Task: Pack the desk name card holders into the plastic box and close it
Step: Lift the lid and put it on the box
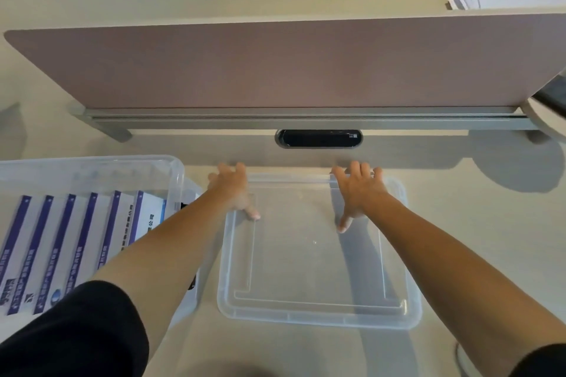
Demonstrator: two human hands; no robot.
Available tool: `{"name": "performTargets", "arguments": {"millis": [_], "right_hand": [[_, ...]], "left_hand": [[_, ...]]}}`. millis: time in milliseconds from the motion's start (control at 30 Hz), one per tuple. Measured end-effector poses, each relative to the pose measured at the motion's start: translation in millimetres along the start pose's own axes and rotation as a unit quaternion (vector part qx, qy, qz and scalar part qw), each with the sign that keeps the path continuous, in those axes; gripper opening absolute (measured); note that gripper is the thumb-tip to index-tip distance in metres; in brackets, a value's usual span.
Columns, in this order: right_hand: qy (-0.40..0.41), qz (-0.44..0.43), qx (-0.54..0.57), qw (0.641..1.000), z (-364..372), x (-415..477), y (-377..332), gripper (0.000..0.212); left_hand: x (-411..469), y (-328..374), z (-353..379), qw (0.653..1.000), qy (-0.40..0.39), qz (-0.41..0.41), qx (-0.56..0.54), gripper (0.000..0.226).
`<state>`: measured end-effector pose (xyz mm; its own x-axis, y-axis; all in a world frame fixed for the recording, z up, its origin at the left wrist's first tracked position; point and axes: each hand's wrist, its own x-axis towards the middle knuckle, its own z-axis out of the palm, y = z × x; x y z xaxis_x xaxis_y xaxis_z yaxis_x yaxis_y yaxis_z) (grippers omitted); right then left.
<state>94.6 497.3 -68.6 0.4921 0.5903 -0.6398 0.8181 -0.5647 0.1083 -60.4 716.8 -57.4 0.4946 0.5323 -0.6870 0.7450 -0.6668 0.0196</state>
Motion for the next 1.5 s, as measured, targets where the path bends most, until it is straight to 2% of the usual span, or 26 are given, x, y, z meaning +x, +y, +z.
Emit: {"name": "performTargets", "arguments": {"millis": [200, 433, 500, 600, 733, 833, 933, 1033, 1100, 1267, 1400, 1433, 1500], "right_hand": [[0.008, 0.006, 0.044, 0.999, 1.0, 1.3, 0.2, 0.132], [0.049, 0.001, 0.066, 0.997, 16.0, -2.3, 8.1, 0.133], [0.056, 0.011, 0.078, 0.995, 20.9, -5.0, 10.7, 0.135], [0.063, 0.031, 0.116, 0.991, 27.2, -9.3, 17.4, 0.139], [0.071, 0.054, 0.133, 0.987, 26.5, -18.8, 32.2, 0.142], [0.087, 0.096, 0.176, 0.976, 18.7, -34.0, 43.7, 0.141], [0.089, 0.164, 0.280, 0.942, 20.7, -55.4, 52.6, 0.139], [0.106, 0.184, 0.453, 0.866, 33.1, -81.8, 53.4, 0.136], [0.138, 0.172, 0.531, 0.818, 38.7, -101.1, 47.6, 0.122], [0.227, 0.116, 0.606, 0.753, 37.2, -145.1, 29.9, 0.084], [0.287, 0.115, 0.609, 0.730, 14.0, -169.3, -6.6, 0.075], [0.301, 0.111, 0.612, 0.723, 4.9, -174.0, -19.7, 0.075], [0.322, 0.101, 0.620, 0.708, -13.5, -182.7, -48.8, 0.075]], "left_hand": [[-0.8, -2.8, 10.3, 0.976, -0.013, -0.090, -0.198, 0.140], [4.9, -1.1, 4.5, 0.907, -0.073, -0.176, -0.375, 0.174], [0.2, 1.5, 3.1, 0.896, -0.074, -0.184, -0.396, 0.164], [-1.0, -2.7, 1.2, 0.876, -0.061, -0.177, -0.445, 0.132], [-9.8, -0.5, -8.0, 0.864, -0.001, -0.108, -0.491, 0.093], [-24.9, 7.5, -21.9, 0.846, 0.035, -0.043, -0.530, 0.056], [-41.6, 11.7, -36.2, 0.828, 0.062, 0.024, -0.557, 0.044], [-63.1, 15.2, -47.4, 0.804, 0.085, 0.076, -0.583, 0.037], [-80.1, 12.2, -56.9, 0.789, 0.100, 0.103, -0.598, 0.034], [-134.8, -25.8, -91.4, 0.755, 0.131, 0.132, -0.629, 0.040], [-173.9, -81.5, -109.7, 0.697, 0.167, 0.154, -0.680, 0.044], [-181.1, -97.8, -111.6, 0.692, 0.171, 0.169, -0.681, 0.042], [-193.0, -133.4, -112.6, 0.705, 0.163, 0.207, -0.658, 0.041]]}}
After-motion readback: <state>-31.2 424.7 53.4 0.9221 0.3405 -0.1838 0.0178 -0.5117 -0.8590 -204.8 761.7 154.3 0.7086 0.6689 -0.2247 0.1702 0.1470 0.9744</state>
